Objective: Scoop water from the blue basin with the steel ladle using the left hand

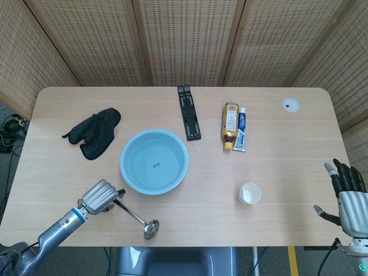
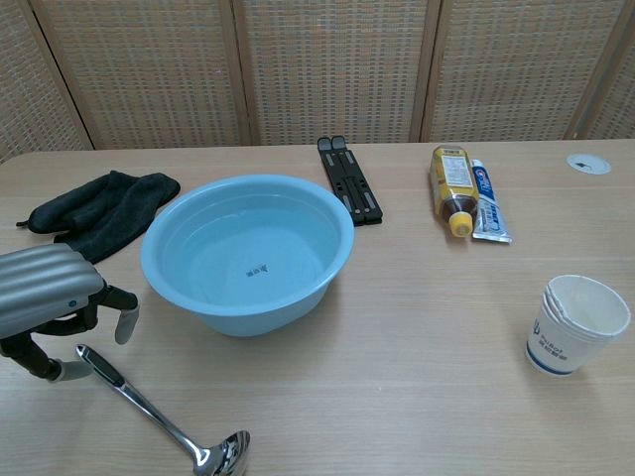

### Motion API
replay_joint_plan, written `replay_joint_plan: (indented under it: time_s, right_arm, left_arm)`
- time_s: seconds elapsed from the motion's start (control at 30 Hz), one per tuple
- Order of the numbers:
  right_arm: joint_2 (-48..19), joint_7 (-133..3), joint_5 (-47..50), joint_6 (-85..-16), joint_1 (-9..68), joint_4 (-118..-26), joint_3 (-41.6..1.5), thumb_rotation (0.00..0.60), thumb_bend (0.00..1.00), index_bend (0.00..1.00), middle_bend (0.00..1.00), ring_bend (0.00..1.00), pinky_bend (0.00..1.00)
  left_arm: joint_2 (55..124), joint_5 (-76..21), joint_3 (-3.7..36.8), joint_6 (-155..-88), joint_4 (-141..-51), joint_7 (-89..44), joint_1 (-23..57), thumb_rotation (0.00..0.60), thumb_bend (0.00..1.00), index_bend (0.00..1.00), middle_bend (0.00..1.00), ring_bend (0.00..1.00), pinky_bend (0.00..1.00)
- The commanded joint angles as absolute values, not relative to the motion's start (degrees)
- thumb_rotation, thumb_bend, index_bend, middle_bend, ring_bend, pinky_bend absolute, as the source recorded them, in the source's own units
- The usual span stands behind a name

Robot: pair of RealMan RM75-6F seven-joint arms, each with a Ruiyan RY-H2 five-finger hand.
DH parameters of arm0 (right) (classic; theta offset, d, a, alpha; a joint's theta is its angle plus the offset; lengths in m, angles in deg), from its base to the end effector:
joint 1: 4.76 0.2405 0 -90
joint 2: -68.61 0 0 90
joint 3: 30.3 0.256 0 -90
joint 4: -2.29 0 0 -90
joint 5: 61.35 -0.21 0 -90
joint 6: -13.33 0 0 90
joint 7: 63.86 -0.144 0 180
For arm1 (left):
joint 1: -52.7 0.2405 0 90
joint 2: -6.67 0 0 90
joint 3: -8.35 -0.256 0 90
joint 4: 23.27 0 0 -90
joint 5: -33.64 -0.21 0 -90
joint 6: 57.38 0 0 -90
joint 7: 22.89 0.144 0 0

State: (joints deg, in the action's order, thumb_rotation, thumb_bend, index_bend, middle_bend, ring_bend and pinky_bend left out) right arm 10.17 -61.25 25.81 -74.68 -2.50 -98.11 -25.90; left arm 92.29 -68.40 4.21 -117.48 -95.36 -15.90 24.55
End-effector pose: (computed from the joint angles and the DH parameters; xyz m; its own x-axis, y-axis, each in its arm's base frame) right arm -0.2898 -0.1712 0.1865 0.3993 0.0549 0.9152 -0.9166 0.0012 0.3998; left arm -0.2506 0.2496 -0.0186 0.7080 0.2013 0.6769 0.6089 -0.6595 -0.4408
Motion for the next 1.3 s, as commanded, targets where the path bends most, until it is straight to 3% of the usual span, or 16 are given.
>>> replay_joint_plan:
  time_s: [0.03, 0.17, 1.3]
  right_arm:
    - [10.22, -61.44, 25.69, -74.45, -2.38, -98.11, -25.85, 0.600, 0.00, 0.00, 0.00, 0.00, 0.00]
    - [10.30, -61.63, 25.64, -74.32, -2.20, -98.22, -25.70, 0.600, 0.00, 0.00, 0.00, 0.00, 0.00]
    - [10.93, -62.99, 25.35, -73.97, -2.10, -98.47, -25.79, 0.600, 0.00, 0.00, 0.00, 0.00, 0.00]
  left_arm:
    - [93.39, -67.56, 4.29, -116.71, -94.35, -15.37, 24.19, 0.600, 0.27, 0.47, 0.99, 0.94, 1.00]
    - [94.59, -66.86, 3.76, -115.60, -93.41, -14.44, 23.89, 0.600, 0.33, 0.48, 0.99, 0.94, 1.00]
    - [99.96, -62.28, 1.64, -112.58, -89.01, -10.93, 22.59, 0.600, 0.39, 0.51, 0.99, 0.94, 1.00]
